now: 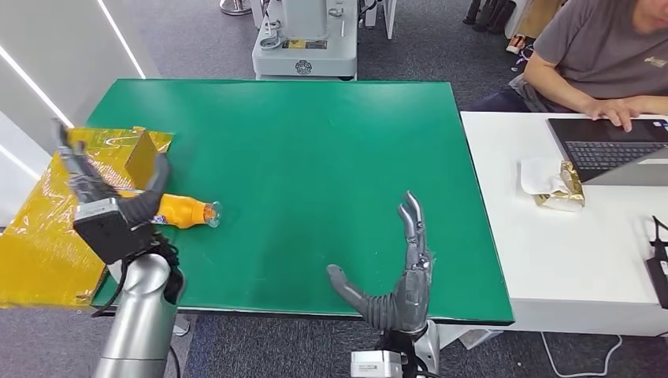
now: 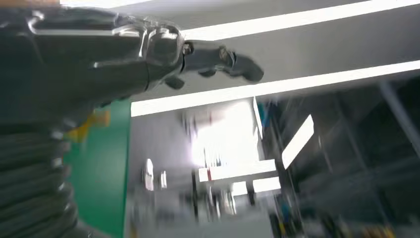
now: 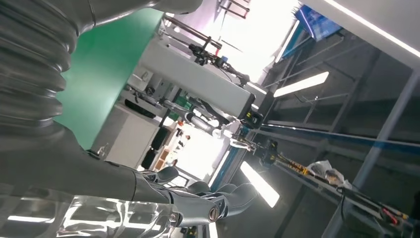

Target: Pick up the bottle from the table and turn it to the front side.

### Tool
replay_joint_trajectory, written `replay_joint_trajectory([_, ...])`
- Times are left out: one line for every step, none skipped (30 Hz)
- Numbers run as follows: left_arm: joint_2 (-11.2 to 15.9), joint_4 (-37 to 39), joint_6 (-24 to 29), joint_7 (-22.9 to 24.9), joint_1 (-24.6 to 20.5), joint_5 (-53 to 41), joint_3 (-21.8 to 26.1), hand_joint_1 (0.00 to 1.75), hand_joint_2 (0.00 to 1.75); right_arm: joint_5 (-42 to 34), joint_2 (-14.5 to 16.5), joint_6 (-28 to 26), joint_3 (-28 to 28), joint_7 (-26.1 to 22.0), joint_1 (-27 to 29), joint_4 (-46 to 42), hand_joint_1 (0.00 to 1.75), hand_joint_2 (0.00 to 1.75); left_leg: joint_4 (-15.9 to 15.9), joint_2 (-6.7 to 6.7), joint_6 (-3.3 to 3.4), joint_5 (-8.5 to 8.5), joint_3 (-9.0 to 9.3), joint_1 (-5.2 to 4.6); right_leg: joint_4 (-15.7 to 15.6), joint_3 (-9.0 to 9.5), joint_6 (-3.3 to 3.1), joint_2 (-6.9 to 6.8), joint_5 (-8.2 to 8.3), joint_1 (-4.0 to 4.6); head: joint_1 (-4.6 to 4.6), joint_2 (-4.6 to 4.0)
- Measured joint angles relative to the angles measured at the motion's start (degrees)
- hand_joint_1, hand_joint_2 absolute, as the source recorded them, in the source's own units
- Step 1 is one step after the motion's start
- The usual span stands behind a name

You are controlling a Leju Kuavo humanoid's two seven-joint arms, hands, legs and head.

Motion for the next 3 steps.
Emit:
replay_joint_trajectory([-0.4,0.3,-3.8,0.0,0.6,2.4,-2.3,0.00,1.75,-0.7,0.1,0.0,0.1,0.0,-0.2,-0.2,0.00,1.75,0.0,-0.02,0.01,0.00,-0.01,0.00,0.0,0.01,0.01,-0.02,0.00,0.00,0.01,0.00])
replay_joint_trajectory([-0.8,0.6,-7.5,0.0,1.3,4.1,-4.2,0.00,1.75,-1.4,0.2,0.0,0.2,0.0,-0.5,-0.3,0.00,1.75,0.0,-0.01,0.01,-0.01,-0.02,0.00,0.0,0.01,0.01,0.00,0.00,0.00,0.00,0.00])
replay_joint_trajectory([-1.1,0.7,-9.2,0.0,1.7,4.7,-5.1,0.00,1.75,-1.7,0.2,0.0,0.3,0.0,-0.6,-0.3,0.00,1.75,0.0,0.00,0.02,-0.01,-0.01,0.00,0.0,0.01,0.02,0.01,0.00,0.00,0.00,0.00])
